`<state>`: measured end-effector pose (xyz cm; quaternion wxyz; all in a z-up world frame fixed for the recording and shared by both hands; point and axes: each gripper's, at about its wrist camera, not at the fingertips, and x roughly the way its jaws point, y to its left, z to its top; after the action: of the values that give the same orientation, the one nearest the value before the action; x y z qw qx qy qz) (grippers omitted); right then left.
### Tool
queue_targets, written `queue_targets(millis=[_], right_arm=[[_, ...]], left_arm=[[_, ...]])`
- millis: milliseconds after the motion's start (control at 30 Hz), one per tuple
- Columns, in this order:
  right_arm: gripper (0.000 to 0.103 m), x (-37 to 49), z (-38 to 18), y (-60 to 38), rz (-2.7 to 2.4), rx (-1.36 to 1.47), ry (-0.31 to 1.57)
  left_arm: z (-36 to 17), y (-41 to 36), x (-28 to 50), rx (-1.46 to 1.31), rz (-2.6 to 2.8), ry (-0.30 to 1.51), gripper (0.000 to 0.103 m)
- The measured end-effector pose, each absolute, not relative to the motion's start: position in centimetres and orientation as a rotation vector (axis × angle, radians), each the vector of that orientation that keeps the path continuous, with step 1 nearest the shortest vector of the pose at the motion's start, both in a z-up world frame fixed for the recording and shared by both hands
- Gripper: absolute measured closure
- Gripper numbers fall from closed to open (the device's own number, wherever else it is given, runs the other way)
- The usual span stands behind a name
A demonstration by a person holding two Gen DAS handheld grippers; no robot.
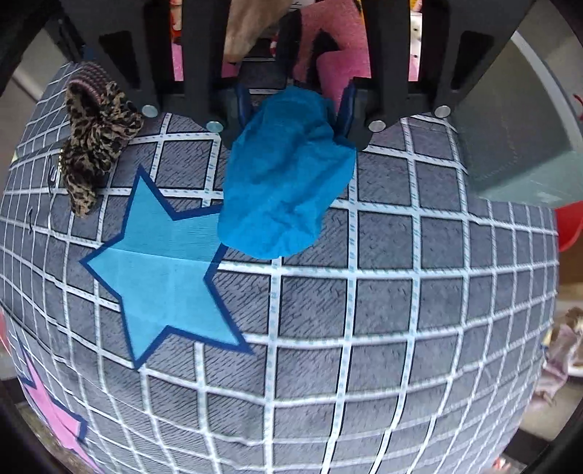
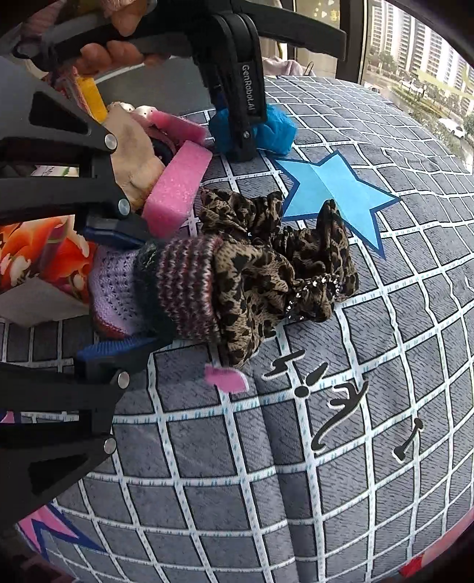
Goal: Organize soft objects
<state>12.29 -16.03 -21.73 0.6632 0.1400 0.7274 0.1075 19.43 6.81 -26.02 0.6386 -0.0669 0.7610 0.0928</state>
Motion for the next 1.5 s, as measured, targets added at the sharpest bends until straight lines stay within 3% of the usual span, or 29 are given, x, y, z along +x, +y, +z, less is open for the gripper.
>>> queue_targets(millis=[433, 900, 1500], right_arm=[[0.062, 10.2, -18.2, -19.8, 0.193, 0.411, 1.583], [0.061, 10.4, -12.4, -15.7, 0.219, 0.378, 1.474], [0.061, 6.4, -7.1, -10.9, 0.253, 0.278, 1.416]], left_arm=[[-19.3, 5.8, 17.5, -0.108, 0.076, 1.578, 0.066], [-9.5, 5.7, 14.7, -0.078, 0.007, 1.428, 0.066], [-4.6, 9.4, 7.2, -0.082, -0.039, 1.347, 0.066]])
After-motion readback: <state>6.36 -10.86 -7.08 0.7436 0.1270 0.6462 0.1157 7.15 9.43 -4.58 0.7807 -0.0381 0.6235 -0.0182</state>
